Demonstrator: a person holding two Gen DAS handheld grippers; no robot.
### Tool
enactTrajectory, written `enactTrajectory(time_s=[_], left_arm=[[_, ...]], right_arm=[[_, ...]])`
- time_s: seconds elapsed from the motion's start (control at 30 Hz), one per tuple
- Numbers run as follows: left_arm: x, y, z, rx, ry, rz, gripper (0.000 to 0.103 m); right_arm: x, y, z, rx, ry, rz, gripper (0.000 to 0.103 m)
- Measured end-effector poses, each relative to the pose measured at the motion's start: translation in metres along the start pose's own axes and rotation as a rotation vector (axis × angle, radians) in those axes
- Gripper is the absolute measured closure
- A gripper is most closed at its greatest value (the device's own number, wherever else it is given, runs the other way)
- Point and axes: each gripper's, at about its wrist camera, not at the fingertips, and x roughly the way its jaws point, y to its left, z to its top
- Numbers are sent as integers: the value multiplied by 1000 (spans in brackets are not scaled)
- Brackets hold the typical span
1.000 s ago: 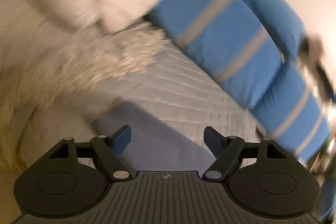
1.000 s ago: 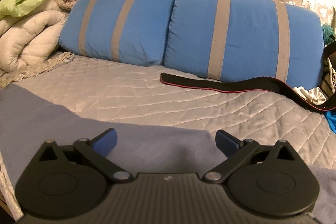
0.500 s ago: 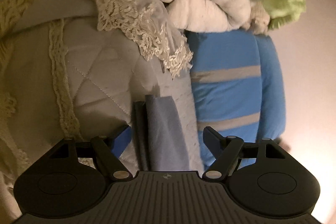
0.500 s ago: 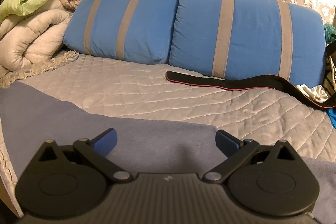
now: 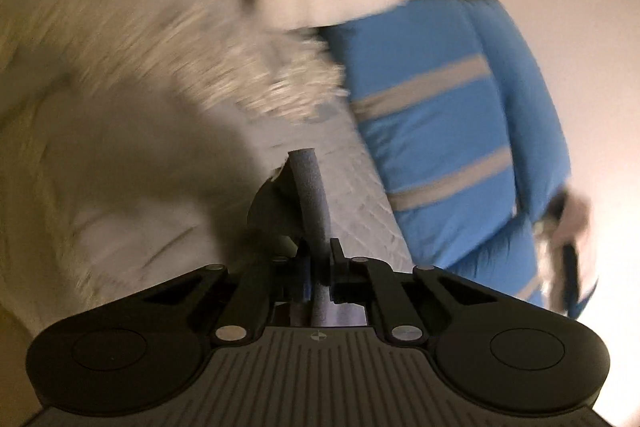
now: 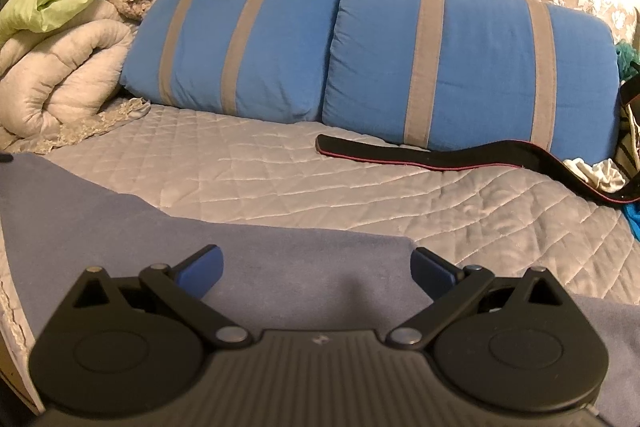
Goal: Fold clothes
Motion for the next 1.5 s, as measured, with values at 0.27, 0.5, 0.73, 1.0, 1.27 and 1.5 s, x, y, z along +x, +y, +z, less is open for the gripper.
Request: enactTrajectory(time_s=[0.27,0.5,0.73,1.0,1.27,1.5], left_arm=[[-22,-124,-10,430,0,13,96],[-15,-204,-66,748,63,-6,96],[6,-252,-143,966,147,-67,96],[24,-286,-246,1151,255,-127,96],[51,-280,-338,1204,453,-157,73],[26,-265,-323,1176,387,-155,39]], right_arm=[[2,3,0,-3,8,28,0],[2,6,1,9,18,32,0],[-5,5,4,-8,16,23,0],[-23,-1,1,9,17,0,0],[-38,-5,-2,-29,36,-72,0],[-50,5,-2,-219,117,-146,0]])
